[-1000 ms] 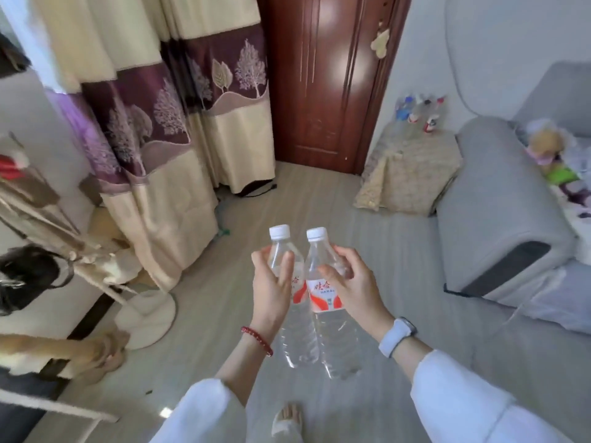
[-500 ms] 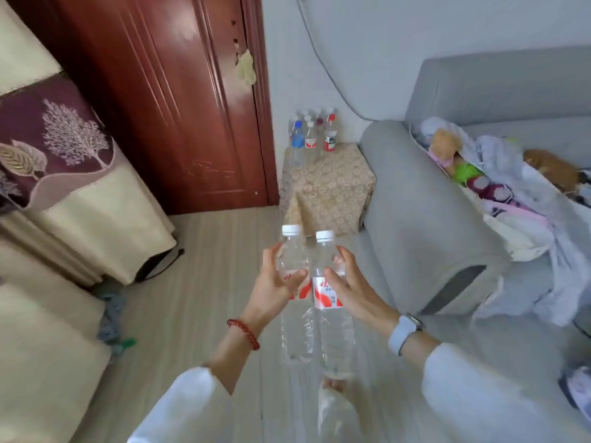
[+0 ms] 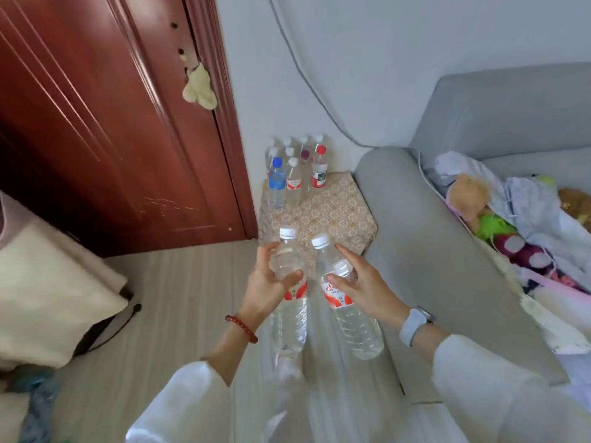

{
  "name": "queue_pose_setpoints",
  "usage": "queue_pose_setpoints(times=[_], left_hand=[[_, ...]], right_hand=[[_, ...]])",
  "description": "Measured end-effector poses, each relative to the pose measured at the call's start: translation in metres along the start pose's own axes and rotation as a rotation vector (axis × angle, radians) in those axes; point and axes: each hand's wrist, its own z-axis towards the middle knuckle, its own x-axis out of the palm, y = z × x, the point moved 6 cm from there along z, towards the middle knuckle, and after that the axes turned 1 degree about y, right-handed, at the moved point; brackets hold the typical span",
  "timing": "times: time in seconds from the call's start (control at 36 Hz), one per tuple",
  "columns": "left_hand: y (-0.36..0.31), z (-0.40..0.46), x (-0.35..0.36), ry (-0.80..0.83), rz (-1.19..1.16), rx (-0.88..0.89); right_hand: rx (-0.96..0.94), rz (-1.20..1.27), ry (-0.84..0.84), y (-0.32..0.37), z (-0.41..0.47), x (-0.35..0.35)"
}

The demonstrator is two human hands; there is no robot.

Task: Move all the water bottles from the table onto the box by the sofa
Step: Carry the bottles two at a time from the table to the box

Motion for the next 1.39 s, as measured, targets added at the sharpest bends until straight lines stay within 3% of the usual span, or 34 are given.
queue_pose_setpoints(times=[0.17,0.28,0.47,0.64,0.83,1.0,1.22,1.39], left_hand=[[0.009,0.137,-0.002,-0.033,0.026,-0.003],[0.018,0.219,0.008,0.034,0.065,-0.039],[0.037,0.325,0.046,0.076,0.189,-0.03],[0.061,0.4,0.081,0.029,0.313,-0.032],[0.084,0.467,0.119,-0.027,0.377,-0.065],[0.098,0.502,0.137,-0.018,0.394,-0.1],[0.113,0.515,0.138,0.033,0.45,-0.19],[0.1,0.531,0.131,0.101,0.534,-0.201]], right_hand=[[0.079,0.02,-0.074,-0.023,0.126,-0.016],[0.154,0.035,-0.039,-0.041,0.194,-0.032],[0.22,0.047,-0.021,-0.081,0.292,-0.061],[0.197,-0.08,0.035,-0.137,0.375,-0.085],[0.193,-0.084,0.039,-0.195,0.452,-0.106],[0.152,-0.088,0.187,-0.209,0.5,-0.102],[0.148,-0.036,0.287,-0.221,0.516,-0.091],[0.074,-0.166,0.303,-0.214,0.524,-0.085]])
